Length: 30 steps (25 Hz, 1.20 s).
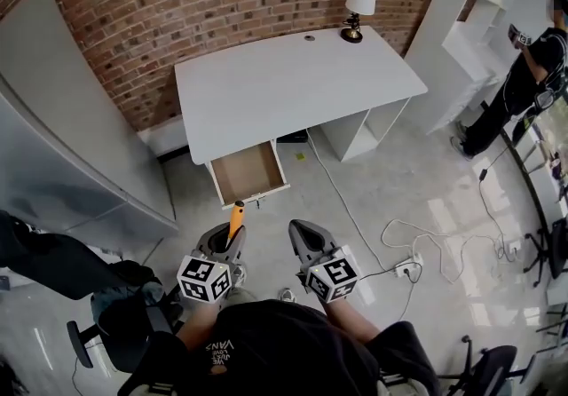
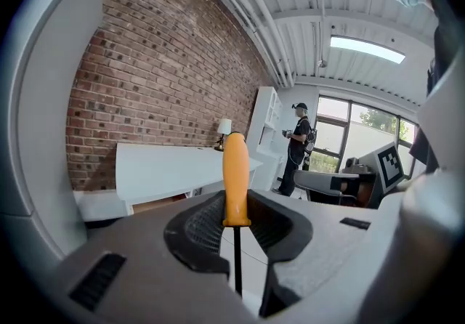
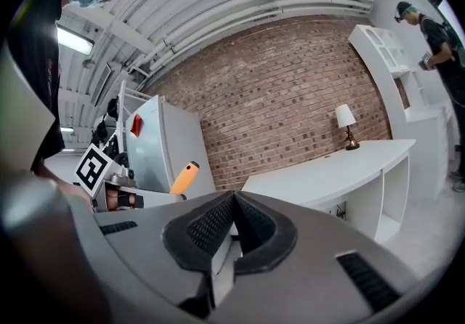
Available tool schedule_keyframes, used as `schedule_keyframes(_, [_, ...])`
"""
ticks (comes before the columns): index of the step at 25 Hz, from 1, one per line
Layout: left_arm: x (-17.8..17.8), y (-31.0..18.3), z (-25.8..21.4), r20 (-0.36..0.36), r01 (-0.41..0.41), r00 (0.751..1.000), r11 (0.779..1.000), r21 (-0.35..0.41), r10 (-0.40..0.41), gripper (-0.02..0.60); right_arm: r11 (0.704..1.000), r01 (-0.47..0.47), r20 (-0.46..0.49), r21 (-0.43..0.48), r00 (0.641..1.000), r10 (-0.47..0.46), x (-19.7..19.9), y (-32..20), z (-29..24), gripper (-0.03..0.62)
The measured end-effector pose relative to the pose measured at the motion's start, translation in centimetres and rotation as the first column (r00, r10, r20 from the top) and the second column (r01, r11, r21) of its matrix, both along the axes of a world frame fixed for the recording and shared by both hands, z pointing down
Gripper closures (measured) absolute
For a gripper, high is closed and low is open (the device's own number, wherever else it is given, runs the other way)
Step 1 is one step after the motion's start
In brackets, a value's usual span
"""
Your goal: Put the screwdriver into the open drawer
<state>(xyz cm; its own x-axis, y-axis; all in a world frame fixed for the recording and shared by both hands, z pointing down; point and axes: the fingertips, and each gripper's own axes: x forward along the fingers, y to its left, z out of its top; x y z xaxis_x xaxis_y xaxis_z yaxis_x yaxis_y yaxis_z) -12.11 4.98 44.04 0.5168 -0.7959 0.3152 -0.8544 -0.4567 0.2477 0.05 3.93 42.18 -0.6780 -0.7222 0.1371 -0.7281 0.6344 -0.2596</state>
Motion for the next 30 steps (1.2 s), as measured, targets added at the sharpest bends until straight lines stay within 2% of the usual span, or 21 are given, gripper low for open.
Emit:
schedule_keyframes(8, [-4.1, -7.1, 1.3, 0.0, -0.148, 0.989, 0.989, -0.012, 0.148, 0.5, 0.99, -0.143, -0.013, -0.007, 0.99, 0.143, -4.1, -5.2, 0.7, 0.599])
schedule_keyframes(13, [-6.0, -10.5, 2.6, 0.002, -0.262, 0.965, 0.964, -0.04, 0.262, 0.5, 0.967, -0.255, -0.02, -0.019, 0.967, 0.255, -6.1, -7.6, 1.3, 0.599])
schedule_keyframes(19, [-7.1, -13.4, 4.9, -0.002, -0.359, 0.933, 0.93, -0.082, 0.36, 0.5, 0.929, -0.368, -0.026, -0.045, 0.93, 0.367, -7.5, -8.8, 2.4, 0.599])
schedule_keyframes(22, [-7.1, -14.8, 5.9, -0.011, -0.37, 0.929, 0.924, -0.096, 0.371, 0.5, 0.922, -0.381, -0.031, -0.066, 0.925, 0.379, -7.8, -9.4, 3.0, 0.599])
schedule_keyframes(30, [-5.1, -17.8, 9.0, -0.015, -0.358, 0.933, 0.927, -0.114, 0.359, 0.5, 0.944, -0.325, -0.045, -0.058, 0.946, 0.322, -6.3, -12.7, 4.0, 0.599])
